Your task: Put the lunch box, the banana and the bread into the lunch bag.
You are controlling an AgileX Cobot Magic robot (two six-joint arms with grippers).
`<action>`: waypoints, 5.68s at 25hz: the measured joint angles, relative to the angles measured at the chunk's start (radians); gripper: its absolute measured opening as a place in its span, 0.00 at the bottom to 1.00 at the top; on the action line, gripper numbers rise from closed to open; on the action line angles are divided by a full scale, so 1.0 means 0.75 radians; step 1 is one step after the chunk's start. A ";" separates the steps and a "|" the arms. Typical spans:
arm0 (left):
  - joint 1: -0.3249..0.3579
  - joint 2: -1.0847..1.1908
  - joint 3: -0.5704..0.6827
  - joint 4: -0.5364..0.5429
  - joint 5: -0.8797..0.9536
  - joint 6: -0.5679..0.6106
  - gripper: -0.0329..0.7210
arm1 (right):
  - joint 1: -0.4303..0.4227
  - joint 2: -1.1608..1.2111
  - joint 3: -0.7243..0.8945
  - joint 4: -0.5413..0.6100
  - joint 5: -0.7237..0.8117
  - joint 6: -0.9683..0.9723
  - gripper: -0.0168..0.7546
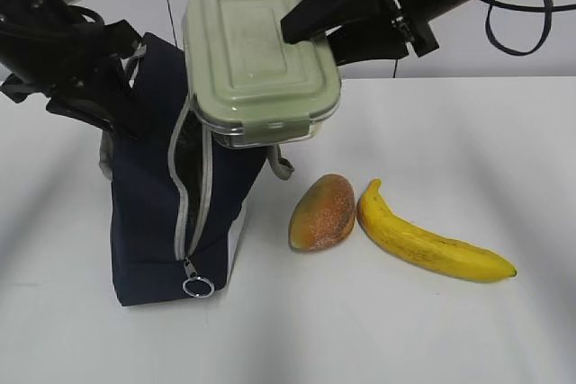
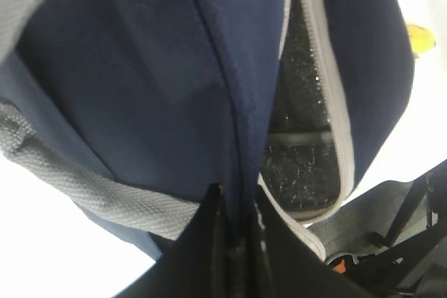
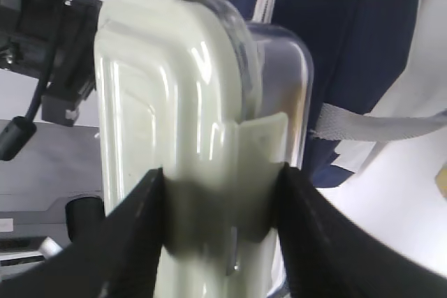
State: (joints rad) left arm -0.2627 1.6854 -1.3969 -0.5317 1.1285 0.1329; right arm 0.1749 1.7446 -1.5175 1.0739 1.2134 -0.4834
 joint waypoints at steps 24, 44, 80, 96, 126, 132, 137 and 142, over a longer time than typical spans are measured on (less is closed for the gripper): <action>0.000 0.000 0.000 -0.038 0.012 0.003 0.06 | 0.073 0.290 -0.094 -0.150 -0.316 -0.015 0.48; 0.000 0.000 0.000 0.026 -0.004 0.034 0.06 | 0.316 0.520 -0.289 -0.117 -0.403 -0.023 0.48; 0.000 0.029 -0.003 0.121 0.026 0.036 0.06 | 0.319 0.802 -0.410 -0.168 -0.397 0.087 0.79; 0.000 0.029 -0.003 0.132 0.027 0.036 0.06 | 0.319 0.804 -0.932 -0.686 0.007 0.461 0.79; 0.000 0.029 -0.003 0.183 0.099 0.039 0.06 | 0.288 0.233 -0.130 -1.287 0.026 0.404 0.75; 0.000 0.029 -0.003 0.187 0.101 0.039 0.06 | 0.230 0.219 0.027 -1.289 0.022 0.335 0.75; 0.000 0.029 -0.003 0.191 0.101 0.039 0.06 | 0.202 0.219 0.141 -1.292 -0.027 0.226 0.75; 0.000 0.029 -0.003 0.199 0.101 0.039 0.06 | 0.202 0.219 0.204 -1.324 -0.180 0.163 0.75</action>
State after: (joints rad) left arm -0.2627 1.7074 -1.3991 -0.3828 1.2044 0.1623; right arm 0.3266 1.9085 -1.3643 0.0807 1.0782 -0.3612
